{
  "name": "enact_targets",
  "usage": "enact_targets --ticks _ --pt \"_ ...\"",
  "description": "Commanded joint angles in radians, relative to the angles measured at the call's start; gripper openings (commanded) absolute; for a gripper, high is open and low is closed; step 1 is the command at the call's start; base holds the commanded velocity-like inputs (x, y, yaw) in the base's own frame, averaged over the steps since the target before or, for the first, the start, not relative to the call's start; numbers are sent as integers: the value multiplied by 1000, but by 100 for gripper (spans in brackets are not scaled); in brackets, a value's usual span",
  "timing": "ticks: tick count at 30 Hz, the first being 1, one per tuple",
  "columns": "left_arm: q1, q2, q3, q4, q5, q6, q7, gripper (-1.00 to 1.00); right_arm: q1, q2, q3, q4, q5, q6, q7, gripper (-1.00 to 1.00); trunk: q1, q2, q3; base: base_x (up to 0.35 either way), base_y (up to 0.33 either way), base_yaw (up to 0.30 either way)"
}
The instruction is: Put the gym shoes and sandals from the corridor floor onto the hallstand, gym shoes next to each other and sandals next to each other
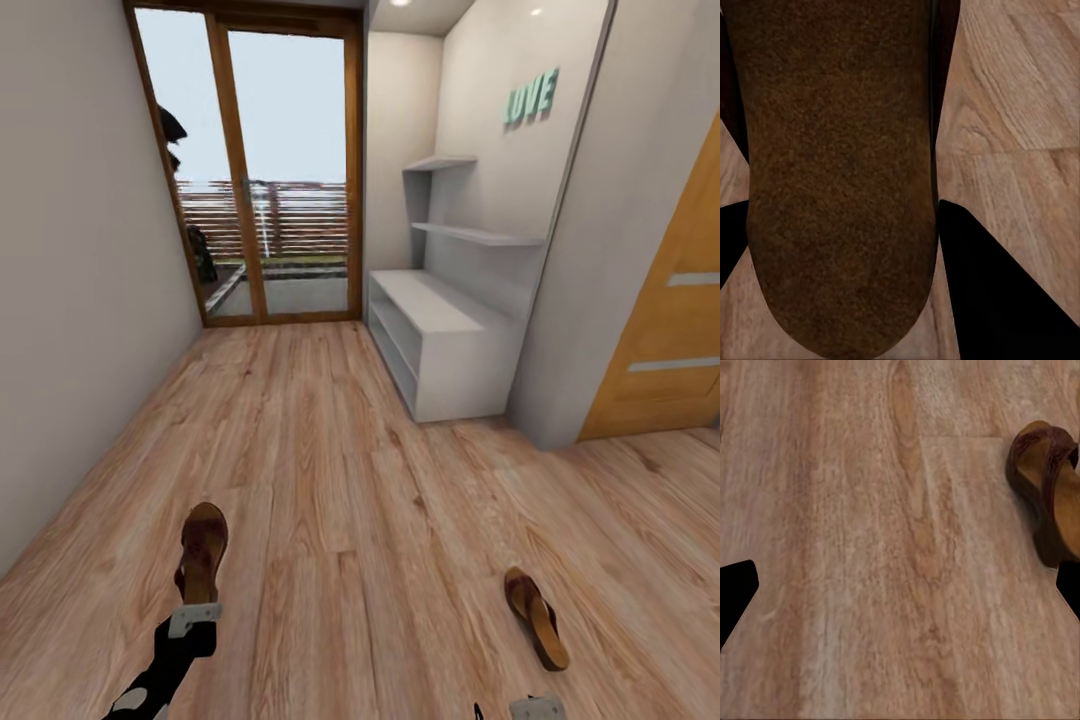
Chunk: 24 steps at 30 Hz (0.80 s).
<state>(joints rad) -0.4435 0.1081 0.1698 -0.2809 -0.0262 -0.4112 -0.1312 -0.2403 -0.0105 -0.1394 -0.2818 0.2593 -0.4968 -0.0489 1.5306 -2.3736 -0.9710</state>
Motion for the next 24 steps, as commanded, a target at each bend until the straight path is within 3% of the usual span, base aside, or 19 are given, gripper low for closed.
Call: enact_targets --ticks 1,15,24 --pt "4 -2 9 5 -4 -3 -7 -100 -1 0 -4 1 11 -3 -5 100 0 0 -1 336 -42 0" --pt "9 -6 16 11 5 -5 -6 -100 -1 -1 -3 2 11 -3 -6 100 0 0 -1 302 -121 -3" --pt "9 -7 15 11 5 -5 -6 -100 -1 -1 -3 3 11 -2 -5 100 0 0 4 288 -146 -186"
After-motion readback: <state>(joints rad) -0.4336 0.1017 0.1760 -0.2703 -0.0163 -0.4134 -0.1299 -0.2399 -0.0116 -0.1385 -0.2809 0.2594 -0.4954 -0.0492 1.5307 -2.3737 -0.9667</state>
